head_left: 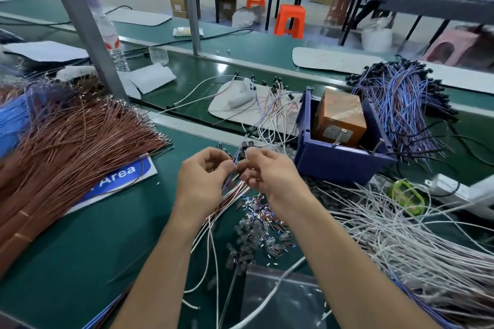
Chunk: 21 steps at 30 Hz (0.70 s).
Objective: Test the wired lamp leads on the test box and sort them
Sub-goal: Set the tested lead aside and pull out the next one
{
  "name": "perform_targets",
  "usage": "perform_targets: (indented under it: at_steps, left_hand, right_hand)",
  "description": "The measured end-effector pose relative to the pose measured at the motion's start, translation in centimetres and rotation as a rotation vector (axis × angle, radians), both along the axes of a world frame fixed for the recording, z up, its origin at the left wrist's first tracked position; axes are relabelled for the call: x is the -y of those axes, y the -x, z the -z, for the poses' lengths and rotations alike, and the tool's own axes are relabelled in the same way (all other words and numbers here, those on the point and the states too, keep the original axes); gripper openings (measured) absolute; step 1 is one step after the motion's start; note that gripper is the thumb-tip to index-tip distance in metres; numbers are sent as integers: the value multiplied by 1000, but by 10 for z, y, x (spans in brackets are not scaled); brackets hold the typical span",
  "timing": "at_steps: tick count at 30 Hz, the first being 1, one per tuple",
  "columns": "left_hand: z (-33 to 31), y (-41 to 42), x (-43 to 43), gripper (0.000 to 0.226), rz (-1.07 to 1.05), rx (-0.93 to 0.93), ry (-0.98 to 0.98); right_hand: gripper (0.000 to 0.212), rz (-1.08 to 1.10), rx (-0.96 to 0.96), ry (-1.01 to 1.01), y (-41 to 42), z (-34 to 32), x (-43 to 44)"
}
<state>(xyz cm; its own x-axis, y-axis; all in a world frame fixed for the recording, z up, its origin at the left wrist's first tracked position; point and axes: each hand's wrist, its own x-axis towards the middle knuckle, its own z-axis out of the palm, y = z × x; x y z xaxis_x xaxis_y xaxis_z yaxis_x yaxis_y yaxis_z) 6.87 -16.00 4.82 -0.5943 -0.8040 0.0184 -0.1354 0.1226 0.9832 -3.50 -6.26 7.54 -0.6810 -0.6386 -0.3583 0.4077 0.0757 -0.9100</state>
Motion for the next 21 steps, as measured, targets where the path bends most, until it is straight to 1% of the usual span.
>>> perform_targets:
  at_steps: [1, 3, 6, 9, 11, 14, 16, 21]
  left_hand:
    - [-3, -2, -3, 23, 44, -41, -68]
    - [-10, -5, -10, 24, 140, -108, -191]
    - [-20, -13, -16, 23, 251, -108, -265]
    - [-24, -28, -14, 25, 343, 15, -233]
    - [-27, -43, -9, 22, 396, 101, -197]
    - [-31, -62, 3, 17, 474, 164, -183]
    - [-32, -65, 8, 17, 471, 193, -148]
    - [-26, -53, 10, 18, 351, 287, 16]
  right_hand:
    - [10, -18, -9, 10, -1, -4, -3]
    - [9, -57, -91, 13, -5, -12, -9]
    - [18, 0, -165, 51, -9, -21, -22]
    - [22, 75, -109, 133, -8, -27, -42]
    - [26, 99, -25, 216, -4, -28, -59]
    - [34, 107, 83, 339, 8, -29, -89]
    - [34, 134, 88, 363, 16, -29, -105]
    - [32, 311, 78, 359, 29, -28, -128]
